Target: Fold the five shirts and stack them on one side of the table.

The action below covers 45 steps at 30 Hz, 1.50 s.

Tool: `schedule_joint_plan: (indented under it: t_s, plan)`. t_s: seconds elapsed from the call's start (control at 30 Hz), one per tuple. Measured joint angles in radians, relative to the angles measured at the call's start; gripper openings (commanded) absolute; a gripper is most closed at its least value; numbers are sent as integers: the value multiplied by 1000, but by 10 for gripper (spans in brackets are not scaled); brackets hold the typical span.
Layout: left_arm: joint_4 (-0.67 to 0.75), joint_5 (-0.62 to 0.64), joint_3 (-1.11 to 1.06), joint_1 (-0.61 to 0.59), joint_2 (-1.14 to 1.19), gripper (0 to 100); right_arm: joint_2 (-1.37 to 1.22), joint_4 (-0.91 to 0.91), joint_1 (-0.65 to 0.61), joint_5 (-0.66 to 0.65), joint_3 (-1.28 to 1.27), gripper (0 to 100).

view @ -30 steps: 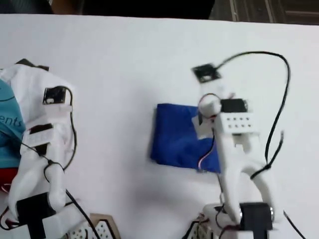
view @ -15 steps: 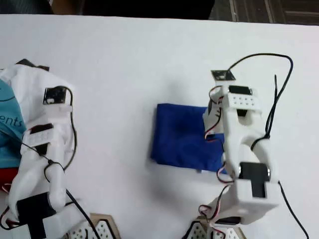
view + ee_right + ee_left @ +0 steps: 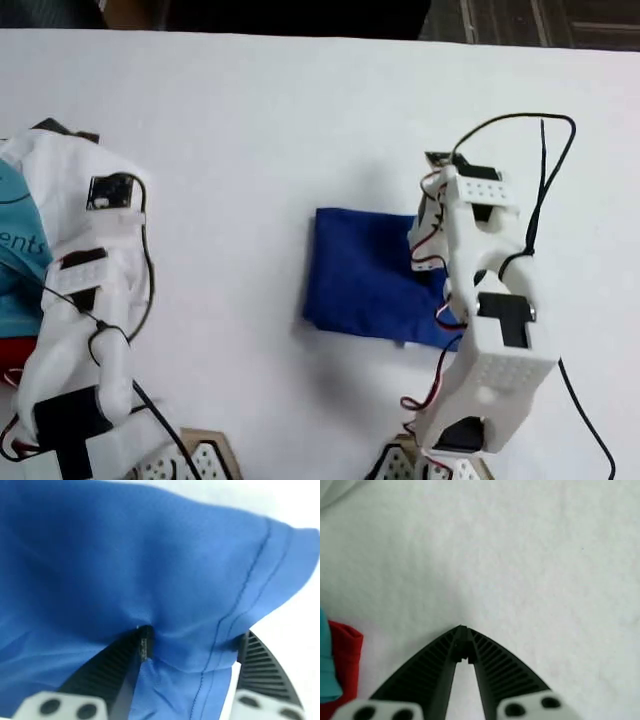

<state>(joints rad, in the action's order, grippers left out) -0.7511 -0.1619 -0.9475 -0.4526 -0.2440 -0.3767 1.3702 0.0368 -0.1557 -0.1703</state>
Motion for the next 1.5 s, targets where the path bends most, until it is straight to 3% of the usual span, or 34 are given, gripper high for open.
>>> schedule_joint_plan:
  t_s: [0.43,0.57,0.63,0.7,1.03,1.23,1.5]
  plan:
    - [0,0,0,0,0,25,-68,8,-2,48,11,269]
    - [0,0,0,0,0,25,-68,8,-2,51,12,1]
    - [0,0,0,0,0,25,-74,9,-2,40,28,54]
    - [0,0,0,0,0,25,-75,26,3,37,46,18]
    - [0,0,0,0,0,25,-104,63,8,32,140,21]
    - [0,0,0,0,0,25,-110,63,77,-118,249,20]
    - [0,0,0,0,0,25,-123,63,339,-325,520,20]
